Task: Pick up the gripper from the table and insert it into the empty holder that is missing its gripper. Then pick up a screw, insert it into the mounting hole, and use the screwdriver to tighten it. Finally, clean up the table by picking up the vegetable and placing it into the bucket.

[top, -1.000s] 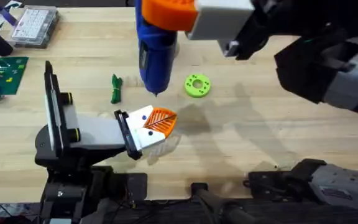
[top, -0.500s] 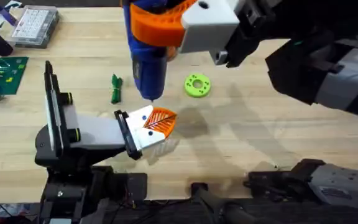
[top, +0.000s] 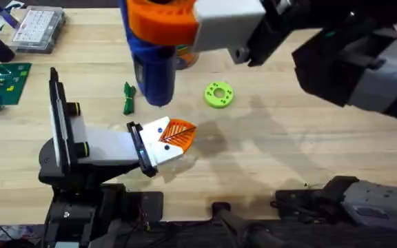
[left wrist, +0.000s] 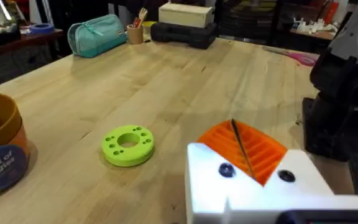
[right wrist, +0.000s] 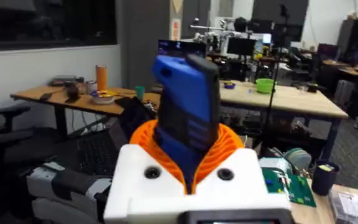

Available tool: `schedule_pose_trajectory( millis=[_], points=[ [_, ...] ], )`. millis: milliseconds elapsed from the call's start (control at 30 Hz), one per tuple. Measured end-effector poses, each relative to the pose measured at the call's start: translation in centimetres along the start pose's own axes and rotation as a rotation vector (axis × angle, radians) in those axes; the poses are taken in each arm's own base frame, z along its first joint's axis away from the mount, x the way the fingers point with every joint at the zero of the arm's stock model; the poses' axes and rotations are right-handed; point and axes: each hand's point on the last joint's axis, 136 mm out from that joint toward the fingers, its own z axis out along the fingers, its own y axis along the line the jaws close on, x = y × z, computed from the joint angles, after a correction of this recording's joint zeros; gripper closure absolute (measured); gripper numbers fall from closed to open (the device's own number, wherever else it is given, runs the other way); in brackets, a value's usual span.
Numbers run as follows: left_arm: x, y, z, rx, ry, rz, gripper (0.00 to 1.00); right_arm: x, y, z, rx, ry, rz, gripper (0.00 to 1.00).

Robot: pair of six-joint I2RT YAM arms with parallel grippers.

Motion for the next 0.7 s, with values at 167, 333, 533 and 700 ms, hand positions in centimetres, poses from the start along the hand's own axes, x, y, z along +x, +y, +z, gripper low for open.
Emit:
schedule_pose_trajectory(
  millis=[167,333,533,700],
  points=[
    [0.0,0.0,0.0,0.000,0.000,0.000,0.982,0.2,-0.5,0.4,-0.027,0.015,-0.004,0.975],
    [0.0,0.0,0.0,0.000,0.000,0.000,0.982,0.9,-0.6,0.4,-0.038,0.029,0.011,0.975],
    [0.0,0.0,0.0,0.000,0.000,0.000,0.982,1.1,-0.6,0.4,-0.043,0.038,0.022,0.975],
    [0.0,0.0,0.0,0.000,0.000,0.000,0.982,1.2,-0.6,0.4,-0.045,0.040,0.009,0.975]
  ],
)
